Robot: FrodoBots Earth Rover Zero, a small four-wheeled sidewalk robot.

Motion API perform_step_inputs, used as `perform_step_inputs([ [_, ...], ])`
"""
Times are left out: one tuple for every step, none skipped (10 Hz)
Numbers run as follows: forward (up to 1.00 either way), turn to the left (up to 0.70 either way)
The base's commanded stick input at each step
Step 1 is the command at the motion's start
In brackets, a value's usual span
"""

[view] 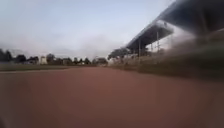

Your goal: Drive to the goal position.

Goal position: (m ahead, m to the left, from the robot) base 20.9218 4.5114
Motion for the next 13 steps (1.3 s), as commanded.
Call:
perform_step_inputs([
  [0.70, 0.00],
  [0.70, 0.00],
  [0.70, 0.00],
  [0.70, 0.00],
  [0.70, 0.00],
  [0.70, 0.00],
  [0.70, 0.00],
  [0.70, -0.01],
  [0.70, -0.21],
  [0.70, -0.26],
  [0.70, -0.19],
  [0.70, -0.08],
  [0.70, 0.00],
])
